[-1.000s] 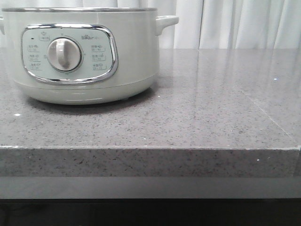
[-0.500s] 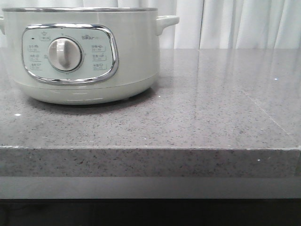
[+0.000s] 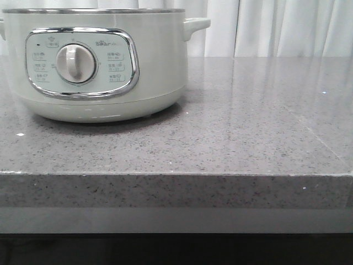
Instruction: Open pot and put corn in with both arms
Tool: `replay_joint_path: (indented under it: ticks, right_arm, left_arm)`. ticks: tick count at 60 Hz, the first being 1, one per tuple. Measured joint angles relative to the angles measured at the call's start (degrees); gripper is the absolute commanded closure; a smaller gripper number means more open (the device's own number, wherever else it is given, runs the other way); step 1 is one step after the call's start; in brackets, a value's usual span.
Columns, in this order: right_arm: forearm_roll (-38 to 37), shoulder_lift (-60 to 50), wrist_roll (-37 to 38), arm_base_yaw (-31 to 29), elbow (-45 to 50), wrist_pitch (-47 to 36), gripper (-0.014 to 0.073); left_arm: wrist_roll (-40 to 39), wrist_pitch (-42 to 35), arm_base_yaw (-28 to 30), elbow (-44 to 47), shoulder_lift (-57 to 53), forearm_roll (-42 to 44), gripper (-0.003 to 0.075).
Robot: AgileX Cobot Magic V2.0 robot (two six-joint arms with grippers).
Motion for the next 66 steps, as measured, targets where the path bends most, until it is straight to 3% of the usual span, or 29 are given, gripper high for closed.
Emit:
replay_joint_path:
  ticks: [17, 66]
  right_arm:
    - [0.00, 0.00, 0.00, 0.00, 0.00, 0.00, 0.0662]
    - [0.00, 0.00, 0.00, 0.00, 0.00, 0.00, 0.0662]
  left_arm:
    - [1.45, -0.38, -1.77, -2.83, 5.80, 0.00, 0.0511]
    - [-1.57, -4.49, -1.66, -0.66, 5.88, 0.16, 0.0511]
